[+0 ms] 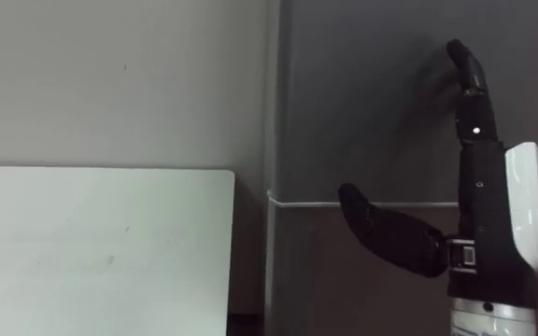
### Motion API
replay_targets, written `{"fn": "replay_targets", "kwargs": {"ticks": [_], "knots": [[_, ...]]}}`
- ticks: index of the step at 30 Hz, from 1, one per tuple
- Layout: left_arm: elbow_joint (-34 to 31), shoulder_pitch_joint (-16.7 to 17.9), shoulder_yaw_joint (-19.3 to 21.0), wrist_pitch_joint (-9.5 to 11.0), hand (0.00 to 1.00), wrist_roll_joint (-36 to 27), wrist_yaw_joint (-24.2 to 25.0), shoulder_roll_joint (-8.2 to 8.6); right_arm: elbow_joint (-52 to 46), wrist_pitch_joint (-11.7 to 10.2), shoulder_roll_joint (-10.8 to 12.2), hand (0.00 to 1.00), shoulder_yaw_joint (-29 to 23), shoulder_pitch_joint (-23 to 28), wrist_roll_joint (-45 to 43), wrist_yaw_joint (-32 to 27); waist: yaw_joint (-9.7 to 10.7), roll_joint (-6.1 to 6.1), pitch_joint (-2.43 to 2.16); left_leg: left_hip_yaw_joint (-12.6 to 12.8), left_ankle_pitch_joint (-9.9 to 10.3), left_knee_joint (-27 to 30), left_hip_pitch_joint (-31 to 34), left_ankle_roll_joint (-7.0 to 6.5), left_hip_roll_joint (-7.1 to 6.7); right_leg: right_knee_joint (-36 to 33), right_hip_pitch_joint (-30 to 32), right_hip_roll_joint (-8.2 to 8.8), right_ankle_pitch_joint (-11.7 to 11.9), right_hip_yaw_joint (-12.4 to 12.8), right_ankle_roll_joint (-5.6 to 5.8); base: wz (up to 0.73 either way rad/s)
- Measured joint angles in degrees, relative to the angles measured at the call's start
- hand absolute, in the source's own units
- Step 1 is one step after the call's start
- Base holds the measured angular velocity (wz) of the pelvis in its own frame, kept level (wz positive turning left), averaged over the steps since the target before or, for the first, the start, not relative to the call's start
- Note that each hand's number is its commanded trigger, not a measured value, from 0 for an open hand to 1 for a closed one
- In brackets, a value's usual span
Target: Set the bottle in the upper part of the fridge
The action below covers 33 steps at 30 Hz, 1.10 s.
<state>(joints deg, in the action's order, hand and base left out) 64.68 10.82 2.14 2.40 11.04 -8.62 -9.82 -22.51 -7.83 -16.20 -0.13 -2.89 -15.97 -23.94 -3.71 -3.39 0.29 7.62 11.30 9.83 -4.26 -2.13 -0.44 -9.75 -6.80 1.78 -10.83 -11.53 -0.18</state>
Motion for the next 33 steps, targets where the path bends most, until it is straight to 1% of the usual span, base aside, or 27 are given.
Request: {"fn": "replay_targets", "kwargs": {"ticks": [3, 6, 11, 14, 17, 19, 22, 24, 25, 26, 27, 29, 30, 33], "knots": [[-1.4, 0.1, 0.0, -0.8, 0.0, 0.1, 0.8, 0.0, 0.1, 0.5, -0.1, 0.0, 0.1, -1.4, -0.2, 1.1, -0.3, -0.31, 0.07, 0.0, 0.0, 0.7, 0.7, -0.05, -0.24, 0.1, 0.3, 0.04, 0.0, -0.2, -0.01, 0.02], [-1.9, -0.2, 0.2, -0.8, 0.0, 1.0, 0.8, 0.0, 0.1, 0.5, -0.4, 0.0, -0.1, -2.4, 0.0, 0.8, -1.3, -0.57, 0.07, -0.1, 0.0, 0.9, 0.7, -0.07, -0.2, 0.1, 0.4, 0.13, 0.0, -0.2, -0.01, 0.0], [-1.9, -0.1, 2.4, -0.9, 0.0, 1.0, 0.7, 0.15, 1.6, 0.2, -0.4, 0.0, 0.0, -3.7, 0.6, -0.4, -1.3, -0.72, 0.02, -0.2, 0.0, 0.5, 0.7, -0.1, -0.23, 0.1, 0.3, 0.19, 0.0, -0.2, 0.01, 0.0], [-1.9, 0.0, 2.4, -1.1, 0.0, 1.1, 0.7, 0.15, 3.1, 0.2, -1.1, 0.0, 0.0, -4.5, 0.7, -1.0, -1.3, -0.8, 0.02, -0.3, 0.0, 0.7, 0.6, -0.13, -0.24, 0.1, 0.4, 0.19, 0.0, -0.2, 0.0, 0.0], [-2.9, 0.6, 2.6, -1.6, 0.0, 3.4, 0.9, 0.14, 4.7, 0.1, -1.5, 0.0, 0.0, -5.6, 0.7, -1.6, -1.4, -0.9, 0.02, -0.3, -0.1, 0.9, 0.7, -0.16, -0.22, 0.1, 0.7, 0.2, 0.0, -0.2, -0.01, 0.0], [-3.2, 0.7, 2.6, -1.8, 0.0, 4.4, 1.0, 0.13, 6.4, -0.4, -1.5, 0.0, -0.1, -6.5, 0.7, -2.3, -1.4, -0.92, 0.01, -0.3, -0.1, 1.1, 0.7, -0.19, -0.23, 0.0, 0.7, 0.21, 0.0, -0.2, -0.01, 0.0], [-4.8, 1.2, 2.6, -2.6, 0.0, 4.9, 1.6, 0.12, 8.4, -0.3, -1.5, 0.0, -0.1, -8.0, 0.8, -3.8, -1.4, -0.96, 0.0, -0.4, -0.2, 1.2, 0.8, -0.23, -0.24, 0.0, 0.7, 0.23, 0.1, -0.2, -0.03, 0.0], [-6.8, 1.7, 2.6, -3.8, 0.0, 4.9, 1.7, 0.09, 10.5, -0.3, -1.4, 0.0, -0.3, -9.2, 1.3, -4.6, -1.4, -1.07, -0.07, -0.4, -0.2, 1.5, 0.9, -0.25, -0.23, -0.1, 0.7, 0.23, 0.3, -0.3, -0.1, 0.0], [-7.1, 1.7, 2.6, -4.0, 0.0, 4.9, 1.7, 0.08, 11.3, -0.3, -1.4, 0.0, -0.3, -9.6, 1.4, -5.1, -1.4, -1.09, -0.08, -0.4, -0.3, 1.5, 0.9, -0.27, -0.22, -0.1, 0.7, 0.25, 0.3, -0.4, -0.11, 0.0], [-7.5, 1.6, 2.6, -4.5, 0.0, 4.9, 2.0, 0.08, 12.3, -0.4, -1.3, 0.0, -0.6, -10.6, 2.4, -5.7, -1.4, -1.19, -0.16, -0.6, -0.4, 1.5, 1.1, -0.31, -0.21, -0.1, 0.8, 0.39, 0.4, -0.8, -0.11, 0.07], [-7.8, 1.4, 2.6, -4.9, 0.0, 4.9, 2.2, 0.08, 13.7, -0.7, -1.4, 0.0, -1.6, -11.6, 3.3, -6.2, -1.3, -1.15, -0.13, -1.0, -0.6, 1.6, 1.2, -0.36, -0.24, -0.1, 0.8, 0.53, 0.5, -1.3, -0.09, 0.11], [-8.8, 1.6, 2.5, -5.0, 0.0, 4.9, 2.2, 0.02, 16.1, -1.3, -1.4, 0.0, -2.7, -13.0, 6.0, -7.2, -1.4, -1.25, -0.18, -1.5, -0.7, 1.7, 1.3, -0.4, -0.33, -0.1, 0.7, 0.64, 0.5, -1.8, -0.01, 0.16], [-8.8, 1.6, 2.5, -5.0, 0.0, 4.9, 2.2, -0.06, 17.8, -1.8, -1.3, 0.0, -3.4, -13.8, 8.0, -7.6, -1.5, -1.41, -0.12, -1.8, -0.8, 2.0, 1.3, -0.4, -0.34, 0.0, 0.3, 0.64, 0.6, -2.2, -0.03, 0.15], [-9.0, 2.1, 2.2, -5.1, 0.0, 4.9, 2.2, -0.03, 20.1, -2.9, -1.3, 0.0, -3.7, -14.2, 10.0, -7.9, -1.8, -1.6, -0.02, -2.7, -0.7, 3.0, 1.6, -0.4, -0.36, 0.0, -0.2, 0.88, 0.4, -3.0, 0.19, 0.16]]}}
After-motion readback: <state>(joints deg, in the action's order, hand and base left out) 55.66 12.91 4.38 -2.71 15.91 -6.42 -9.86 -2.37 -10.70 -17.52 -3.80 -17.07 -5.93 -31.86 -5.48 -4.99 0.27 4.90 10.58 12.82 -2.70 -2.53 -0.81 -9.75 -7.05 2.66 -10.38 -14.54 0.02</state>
